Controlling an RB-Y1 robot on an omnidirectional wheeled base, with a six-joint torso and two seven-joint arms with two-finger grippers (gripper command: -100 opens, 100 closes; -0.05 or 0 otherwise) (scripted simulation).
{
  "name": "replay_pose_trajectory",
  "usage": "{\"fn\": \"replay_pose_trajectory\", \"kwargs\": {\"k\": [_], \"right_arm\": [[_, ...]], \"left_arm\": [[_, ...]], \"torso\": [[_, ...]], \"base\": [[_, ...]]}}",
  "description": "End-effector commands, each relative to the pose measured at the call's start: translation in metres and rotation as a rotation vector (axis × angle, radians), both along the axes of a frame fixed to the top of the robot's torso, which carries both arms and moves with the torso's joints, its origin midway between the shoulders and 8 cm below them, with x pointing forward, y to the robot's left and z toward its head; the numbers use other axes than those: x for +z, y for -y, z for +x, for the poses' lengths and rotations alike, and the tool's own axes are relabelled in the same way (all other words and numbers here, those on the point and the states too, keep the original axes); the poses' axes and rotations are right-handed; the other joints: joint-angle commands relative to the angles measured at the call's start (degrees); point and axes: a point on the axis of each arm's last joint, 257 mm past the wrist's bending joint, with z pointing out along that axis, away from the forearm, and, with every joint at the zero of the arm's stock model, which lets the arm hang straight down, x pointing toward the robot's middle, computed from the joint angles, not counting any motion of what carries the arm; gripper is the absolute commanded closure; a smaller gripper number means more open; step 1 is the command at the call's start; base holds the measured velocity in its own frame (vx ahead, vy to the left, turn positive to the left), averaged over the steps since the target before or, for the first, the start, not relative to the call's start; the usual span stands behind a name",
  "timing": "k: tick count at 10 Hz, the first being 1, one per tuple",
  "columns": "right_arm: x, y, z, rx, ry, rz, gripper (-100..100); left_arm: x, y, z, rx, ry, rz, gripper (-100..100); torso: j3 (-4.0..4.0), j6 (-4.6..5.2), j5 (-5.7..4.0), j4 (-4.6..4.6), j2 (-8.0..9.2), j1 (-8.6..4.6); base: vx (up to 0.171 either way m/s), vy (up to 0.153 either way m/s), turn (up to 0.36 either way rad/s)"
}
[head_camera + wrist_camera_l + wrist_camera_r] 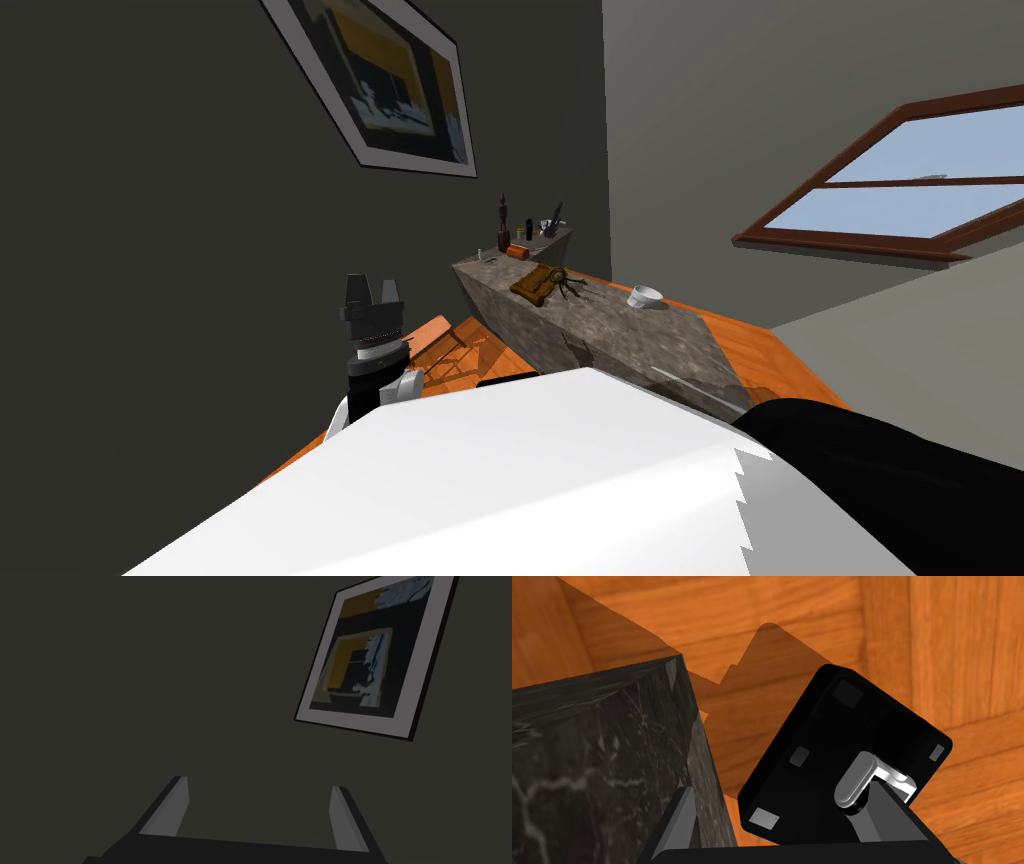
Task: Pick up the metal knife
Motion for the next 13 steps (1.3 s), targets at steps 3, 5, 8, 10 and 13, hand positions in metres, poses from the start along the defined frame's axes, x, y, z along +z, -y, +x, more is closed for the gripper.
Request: {"fn": "replay_pose_trajectory", "kwargs": {"k": [3,5,8,10,13], "right_arm": [[0.033,0.063,0.004,0.116,-0.066,-0.117,-100],[0.046,0.088,0.018,0.168,-0.074,-0.167,-100],[0.045,0.098,0.040,0.200,-0.055,-0.184,-100],[0.036,0.095,0.031,0.191,-0.053,-0.187,-100],[0.024,0.088,0.017,0.178,-0.053,-0.186,-100]], "left_arm": [[0.000,0.000,0.000,0.000,0.000,0.000,0],[0.000,0.000,0.000,0.000,0.000,0.000,0],[0.000,0.000,0.000,0.000,0.000,0.000,0],[0.000,0.000,0.000,0.000,0.000,0.000,0],[0.000,0.000,0.000,0.000,0.000,0.000,0]], "torso": [[-0.03,-0.04,0.00,-0.01,-0.05,-0.02],[-0.03,0.01,-0.02,-0.01,-0.04,-0.07],[-0.20,-0.05,-0.11,-0.07,-0.36,-0.40],[0.03,0.02,-0.06,0.01,0.06,-0.17],[0.16,0.04,-0.06,0.07,0.27,-0.17]], "base": [[0.059,0.025,0.070],[0.073,0.000,0.050],[0.106,-0.055,0.075],[0.013,-0.013,0.037],[-0.008,-0.017,0.051]]}}
